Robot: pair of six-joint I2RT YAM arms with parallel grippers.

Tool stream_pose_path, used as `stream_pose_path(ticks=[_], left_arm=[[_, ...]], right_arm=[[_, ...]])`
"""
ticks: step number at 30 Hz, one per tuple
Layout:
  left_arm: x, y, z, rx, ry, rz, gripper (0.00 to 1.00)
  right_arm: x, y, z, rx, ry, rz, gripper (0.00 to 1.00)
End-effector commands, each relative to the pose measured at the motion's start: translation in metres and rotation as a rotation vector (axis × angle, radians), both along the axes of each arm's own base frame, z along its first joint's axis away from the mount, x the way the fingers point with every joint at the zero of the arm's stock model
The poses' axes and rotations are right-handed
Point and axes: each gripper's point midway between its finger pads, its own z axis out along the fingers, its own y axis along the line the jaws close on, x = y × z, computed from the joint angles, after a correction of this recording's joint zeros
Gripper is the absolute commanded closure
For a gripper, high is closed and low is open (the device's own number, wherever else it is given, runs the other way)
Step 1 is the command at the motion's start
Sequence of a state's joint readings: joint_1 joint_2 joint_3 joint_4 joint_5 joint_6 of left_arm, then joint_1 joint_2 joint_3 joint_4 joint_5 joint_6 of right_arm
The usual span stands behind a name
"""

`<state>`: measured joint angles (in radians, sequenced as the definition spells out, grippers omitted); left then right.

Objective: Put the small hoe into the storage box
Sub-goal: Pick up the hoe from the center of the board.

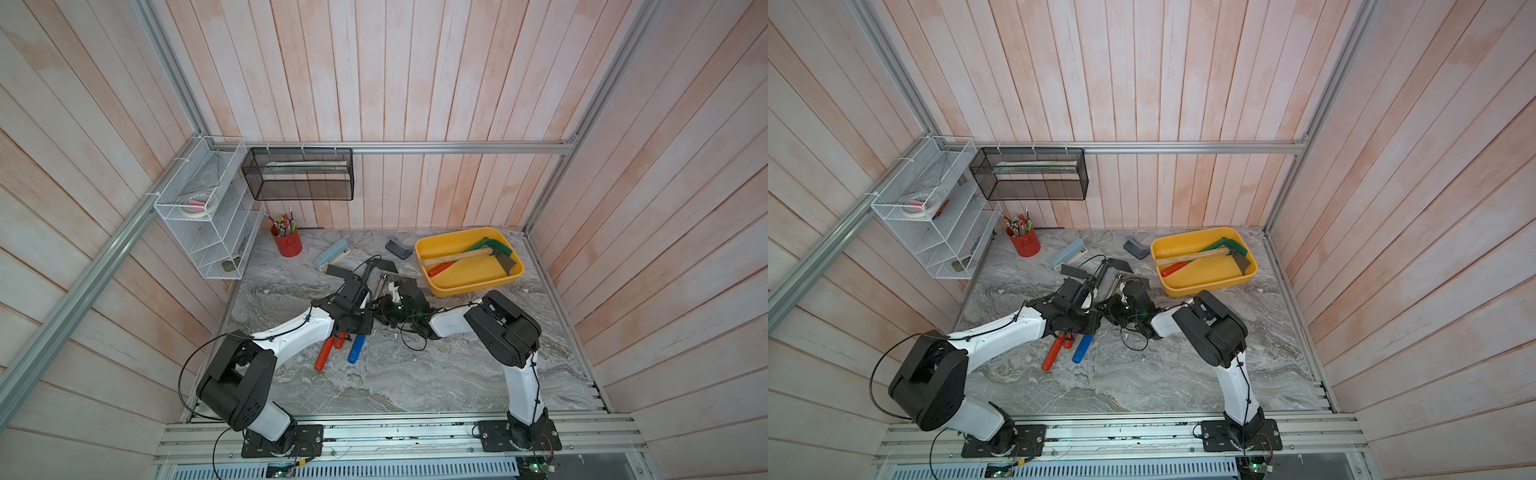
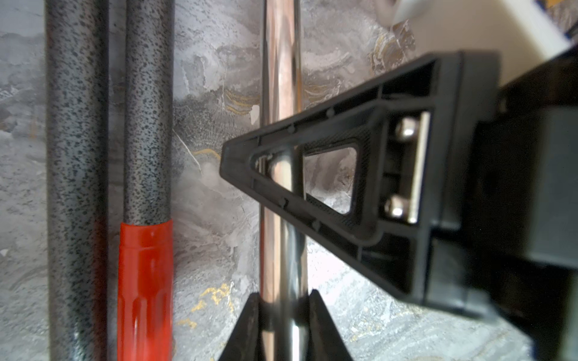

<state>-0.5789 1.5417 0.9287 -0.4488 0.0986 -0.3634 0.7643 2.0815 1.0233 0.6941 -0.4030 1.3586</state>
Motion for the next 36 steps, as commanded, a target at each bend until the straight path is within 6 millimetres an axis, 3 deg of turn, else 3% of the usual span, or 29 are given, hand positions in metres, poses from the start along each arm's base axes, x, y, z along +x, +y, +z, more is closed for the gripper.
stream_pose_path(ticks=[1,9,19,27,36], left_arm=[[0.005,-0.010,0.010,-0.046,-0.047,-0.023,1.00],[0.002,-0.004,0.011,-0.032,-0.052,-0.008,1.00],[0.001,-0.001,0.013,-0.041,-0.049,0.012,0.66],[0.003,0.000,0.015,-0.042,-0.051,0.016,0.49],[0.003,0.006,0.017,-0.034,-0.063,0.027,0.33]], right_arm=[[-0.001,0.010,0.010,0.026,-0.058,0.031,0.74],[-0.002,0.010,0.019,0.012,-0.089,0.034,0.83],[-0.001,0.004,0.034,-0.037,-0.157,0.033,0.91],[-0.002,0.000,0.040,-0.056,-0.196,0.039,1.00],[-0.003,-0.005,0.050,-0.076,-0.236,0.045,1.00]])
